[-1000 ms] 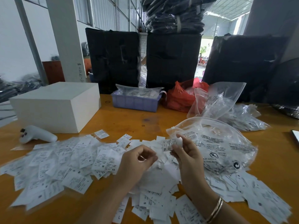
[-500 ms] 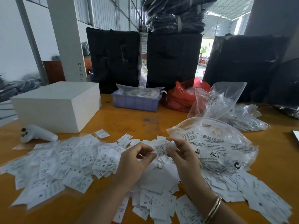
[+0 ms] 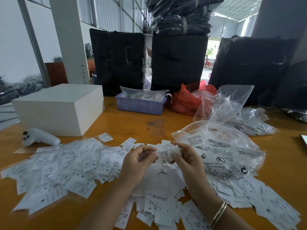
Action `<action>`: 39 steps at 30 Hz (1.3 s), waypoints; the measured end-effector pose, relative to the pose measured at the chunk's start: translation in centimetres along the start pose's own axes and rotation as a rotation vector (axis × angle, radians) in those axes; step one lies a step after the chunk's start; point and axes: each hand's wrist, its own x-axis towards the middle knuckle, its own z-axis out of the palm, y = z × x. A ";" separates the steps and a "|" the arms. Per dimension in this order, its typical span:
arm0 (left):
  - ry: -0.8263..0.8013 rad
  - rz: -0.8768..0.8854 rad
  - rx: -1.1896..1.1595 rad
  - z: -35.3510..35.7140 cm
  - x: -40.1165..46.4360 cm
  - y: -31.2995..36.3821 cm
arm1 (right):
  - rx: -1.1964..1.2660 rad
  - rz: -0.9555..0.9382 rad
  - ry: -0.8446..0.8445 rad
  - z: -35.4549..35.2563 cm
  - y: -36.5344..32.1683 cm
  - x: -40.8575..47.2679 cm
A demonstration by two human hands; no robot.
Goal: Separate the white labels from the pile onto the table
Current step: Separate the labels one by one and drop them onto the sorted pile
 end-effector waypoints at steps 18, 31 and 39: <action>-0.075 -0.063 0.046 0.0 0.0 0.0 | -0.182 0.013 -0.052 0.2 0.3 0.1; 0.066 -0.111 -0.092 -0.1 0.1 0.5 | 0.122 0.153 0.043 -0.3 0.1 0.3; 0.033 -0.009 0.002 -0.1 0.2 0.0 | 0.007 0.100 0.016 0.3 -0.1 -0.1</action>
